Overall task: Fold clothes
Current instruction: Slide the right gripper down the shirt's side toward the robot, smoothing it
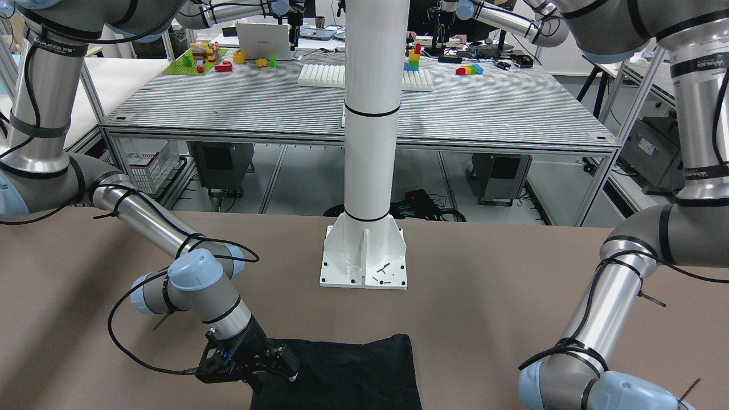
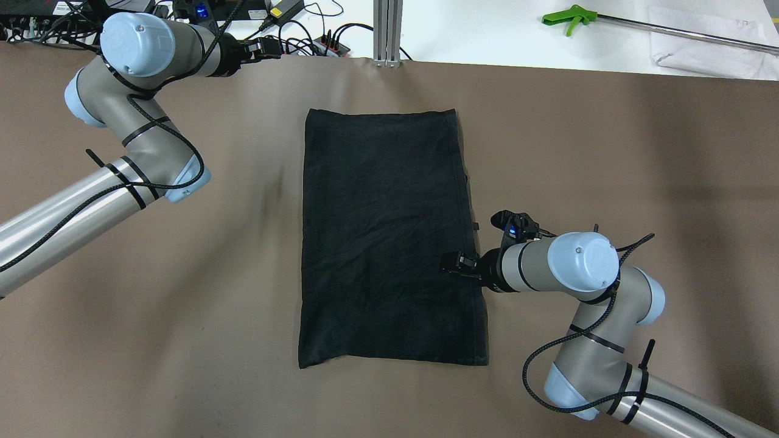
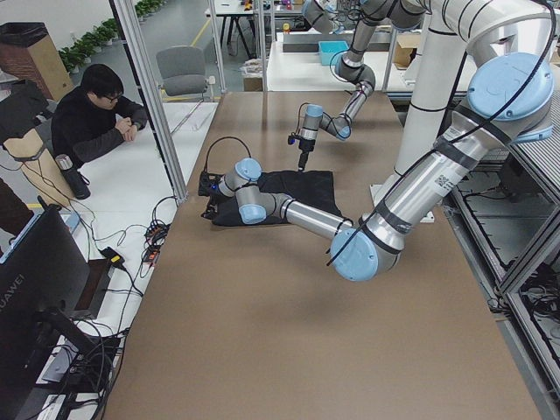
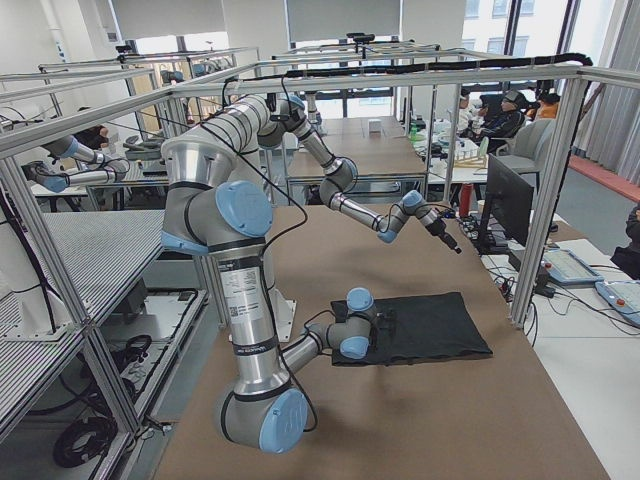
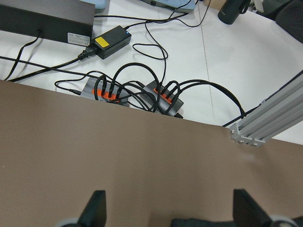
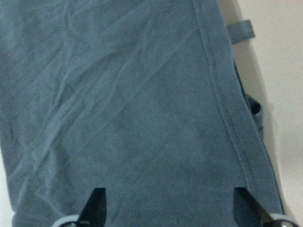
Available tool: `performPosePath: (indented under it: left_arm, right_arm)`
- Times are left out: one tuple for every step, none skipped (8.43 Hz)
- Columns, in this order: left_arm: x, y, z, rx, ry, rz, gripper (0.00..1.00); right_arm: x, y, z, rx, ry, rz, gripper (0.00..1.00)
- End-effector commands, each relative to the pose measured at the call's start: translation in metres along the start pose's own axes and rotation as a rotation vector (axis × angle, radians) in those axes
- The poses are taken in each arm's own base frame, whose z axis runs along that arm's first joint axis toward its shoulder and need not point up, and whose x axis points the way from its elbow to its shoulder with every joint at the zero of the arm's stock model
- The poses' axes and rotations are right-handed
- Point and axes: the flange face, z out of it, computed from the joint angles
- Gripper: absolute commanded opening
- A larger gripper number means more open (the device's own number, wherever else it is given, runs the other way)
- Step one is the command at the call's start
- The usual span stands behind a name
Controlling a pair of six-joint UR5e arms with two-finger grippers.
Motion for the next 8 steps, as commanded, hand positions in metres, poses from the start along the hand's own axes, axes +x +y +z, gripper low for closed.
performPosePath:
  left_arm:
    - [-0.001, 0.0, -0.001, 0.001, 0.002, 0.0, 0.94]
    - [-0.002, 0.0, -0.001, 0.001, 0.002, 0.0, 0.94]
    - [-0.002, 0.0, -0.001, 0.001, 0.002, 0.0, 0.94]
    - [-0.002, 0.001, -0.001, 0.0, 0.002, 0.001, 0.94]
    - [-0.002, 0.001, -0.001, 0.001, 0.002, 0.001, 0.94]
    - [-0.003, 0.002, -0.001, 0.002, 0.001, 0.001, 0.94]
    - [-0.004, 0.001, -0.002, 0.01, 0.0, 0.001, 0.94]
    - [-0.004, 0.003, -0.001, 0.013, -0.003, 0.002, 0.94]
  right_arm:
    - [-0.009, 0.017, -0.028, -0.016, -0.048, -0.002, 0.95]
    - [-0.004, 0.032, -0.019, -0.032, -0.036, 0.071, 0.95]
    - [-0.005, 0.04, -0.015, -0.027, -0.037, 0.097, 0.95]
    - [0.005, 0.05, -0.011, -0.035, -0.024, 0.098, 0.95]
    - [0.018, 0.064, -0.005, -0.031, 0.0, 0.096, 0.95]
    - [0.019, 0.085, 0.006, -0.016, 0.007, 0.082, 0.95]
    - [0.02, 0.102, 0.015, -0.018, 0.015, 0.07, 0.95]
    - [0.019, 0.108, 0.017, -0.024, 0.015, 0.067, 0.95]
